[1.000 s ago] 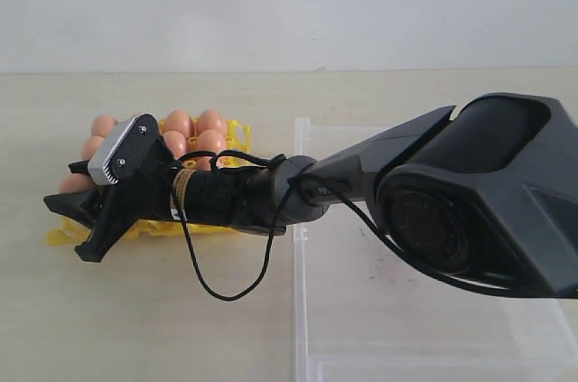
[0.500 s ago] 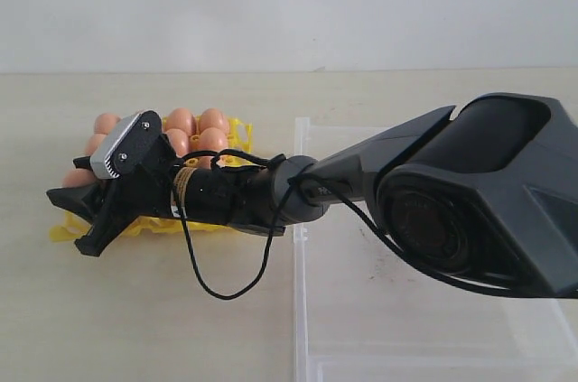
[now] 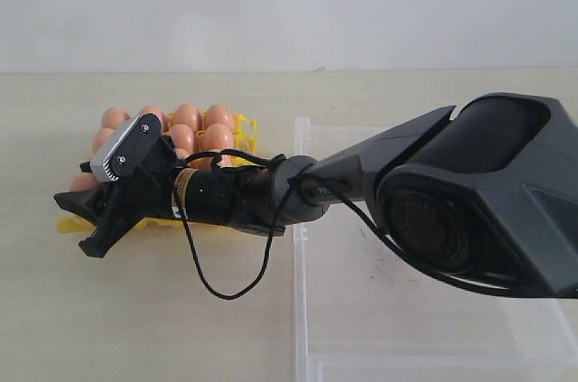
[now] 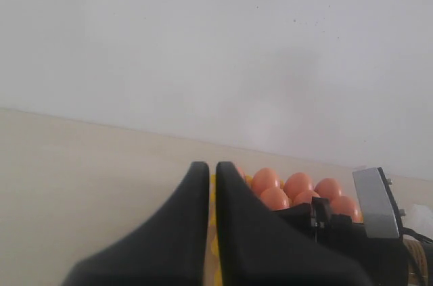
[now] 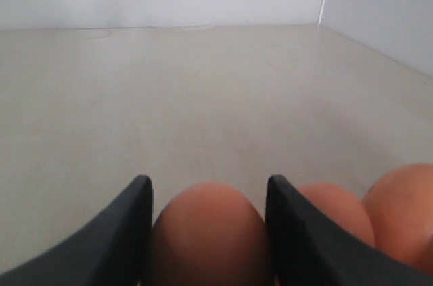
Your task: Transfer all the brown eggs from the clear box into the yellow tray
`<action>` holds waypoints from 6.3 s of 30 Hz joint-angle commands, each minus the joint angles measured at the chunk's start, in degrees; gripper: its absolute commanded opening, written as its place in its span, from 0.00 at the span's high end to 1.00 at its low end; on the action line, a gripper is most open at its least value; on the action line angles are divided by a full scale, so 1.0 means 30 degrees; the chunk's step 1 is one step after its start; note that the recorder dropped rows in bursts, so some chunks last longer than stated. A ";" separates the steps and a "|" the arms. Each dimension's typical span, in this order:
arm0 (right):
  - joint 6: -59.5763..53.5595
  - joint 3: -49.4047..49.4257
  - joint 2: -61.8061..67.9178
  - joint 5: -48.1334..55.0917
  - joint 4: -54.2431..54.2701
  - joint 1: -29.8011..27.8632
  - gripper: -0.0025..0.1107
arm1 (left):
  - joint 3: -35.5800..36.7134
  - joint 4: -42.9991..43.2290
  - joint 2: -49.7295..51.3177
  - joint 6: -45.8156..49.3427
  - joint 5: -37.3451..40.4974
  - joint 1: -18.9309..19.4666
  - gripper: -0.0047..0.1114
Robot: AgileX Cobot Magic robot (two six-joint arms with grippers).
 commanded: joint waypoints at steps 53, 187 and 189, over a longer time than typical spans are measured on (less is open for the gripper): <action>1.4353 0.6920 -1.3574 2.7095 -1.5175 -0.0489 0.98 | -0.0072 -0.0009 0.0068 -0.0023 -0.0108 -0.0073 0.93; 0.3239 0.0128 0.0460 -0.7183 -0.2443 -0.2074 0.98 | -0.0072 -0.0009 0.0068 -0.0023 -0.0108 -0.0073 0.93; 0.3331 0.0128 0.0496 -0.6769 -0.2443 -0.2074 0.98 | -0.0072 -0.0009 0.0068 -0.0023 -0.0108 -0.0073 0.93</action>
